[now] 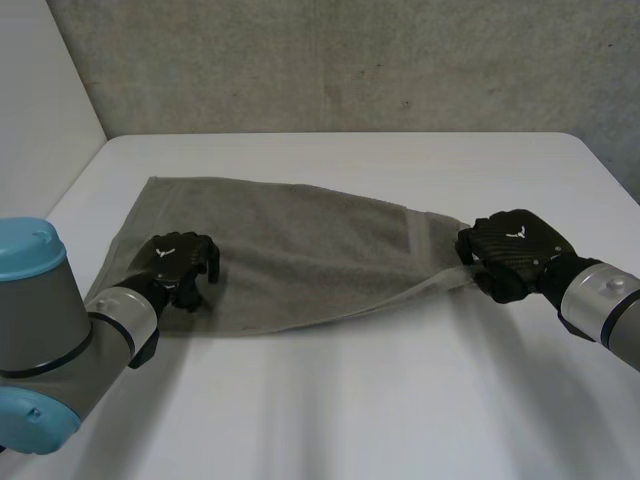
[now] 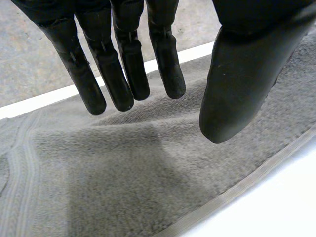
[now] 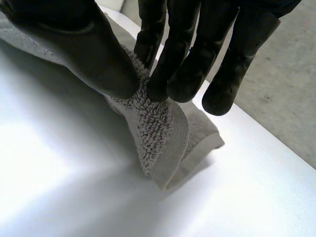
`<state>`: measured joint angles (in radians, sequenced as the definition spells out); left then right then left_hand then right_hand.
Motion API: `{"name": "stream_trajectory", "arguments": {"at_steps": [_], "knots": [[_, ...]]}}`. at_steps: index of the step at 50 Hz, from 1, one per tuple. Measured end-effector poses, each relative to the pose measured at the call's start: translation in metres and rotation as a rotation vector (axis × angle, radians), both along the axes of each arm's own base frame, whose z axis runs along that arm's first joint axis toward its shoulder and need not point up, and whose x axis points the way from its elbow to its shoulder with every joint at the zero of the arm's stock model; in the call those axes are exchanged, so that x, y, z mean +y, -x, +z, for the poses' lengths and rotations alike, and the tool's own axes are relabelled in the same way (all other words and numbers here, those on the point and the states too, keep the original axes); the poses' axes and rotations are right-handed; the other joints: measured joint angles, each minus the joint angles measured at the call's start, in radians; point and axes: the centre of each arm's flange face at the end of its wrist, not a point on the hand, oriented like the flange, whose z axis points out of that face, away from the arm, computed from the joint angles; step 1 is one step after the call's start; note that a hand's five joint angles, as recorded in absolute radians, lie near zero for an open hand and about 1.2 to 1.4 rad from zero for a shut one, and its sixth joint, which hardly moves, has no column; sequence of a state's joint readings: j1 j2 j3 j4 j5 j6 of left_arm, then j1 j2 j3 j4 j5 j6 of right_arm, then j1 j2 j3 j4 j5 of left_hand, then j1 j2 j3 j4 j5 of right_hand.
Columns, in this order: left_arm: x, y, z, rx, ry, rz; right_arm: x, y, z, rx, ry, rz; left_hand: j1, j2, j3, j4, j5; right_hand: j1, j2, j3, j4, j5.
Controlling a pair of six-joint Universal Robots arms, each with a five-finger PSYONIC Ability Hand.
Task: Fold the towel.
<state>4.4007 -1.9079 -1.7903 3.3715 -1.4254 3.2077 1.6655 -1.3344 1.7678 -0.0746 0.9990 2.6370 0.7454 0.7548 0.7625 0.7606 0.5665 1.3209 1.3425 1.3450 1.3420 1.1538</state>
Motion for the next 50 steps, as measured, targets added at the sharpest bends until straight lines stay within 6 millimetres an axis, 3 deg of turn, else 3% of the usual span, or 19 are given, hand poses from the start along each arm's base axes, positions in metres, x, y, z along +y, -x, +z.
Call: {"name": "stream_trajectory", "arguments": {"at_steps": [13, 21, 27, 33, 50], "knots": [[0.000, -0.004, -0.007, -0.012, 0.024, 0.025, -0.014, 0.018, -0.002, -0.069, 0.154, -0.130, -0.265, -0.258, -0.257, -0.258, -0.276, 0.000, 0.000, 0.000, 0.000, 0.000], [-0.010, -0.026, -0.004, -0.151, 0.053, 0.019, -0.025, 0.031, -0.004, -0.064, 0.177, -0.189, -0.461, -0.468, -0.470, -0.468, -0.486, 0.000, 0.000, 0.000, 0.000, 0.000], [-0.012, -0.043, -0.008, -0.313, 0.063, -0.034, -0.027, 0.031, -0.008, -0.059, 0.166, -0.193, -0.463, -0.475, -0.484, -0.476, -0.494, 0.000, 0.000, 0.000, 0.000, 0.000], [-0.017, -0.056, -0.013, -0.369, 0.054, -0.028, -0.029, 0.033, -0.011, -0.052, 0.160, -0.212, -0.463, -0.475, -0.484, -0.476, -0.494, 0.000, 0.000, 0.000, 0.000, 0.000], [-0.019, -0.058, -0.019, -0.374, 0.032, -0.017, -0.029, 0.032, -0.016, -0.043, 0.148, -0.223, -0.463, -0.476, -0.484, -0.476, -0.494, 0.000, 0.000, 0.000, 0.000, 0.000]]}}
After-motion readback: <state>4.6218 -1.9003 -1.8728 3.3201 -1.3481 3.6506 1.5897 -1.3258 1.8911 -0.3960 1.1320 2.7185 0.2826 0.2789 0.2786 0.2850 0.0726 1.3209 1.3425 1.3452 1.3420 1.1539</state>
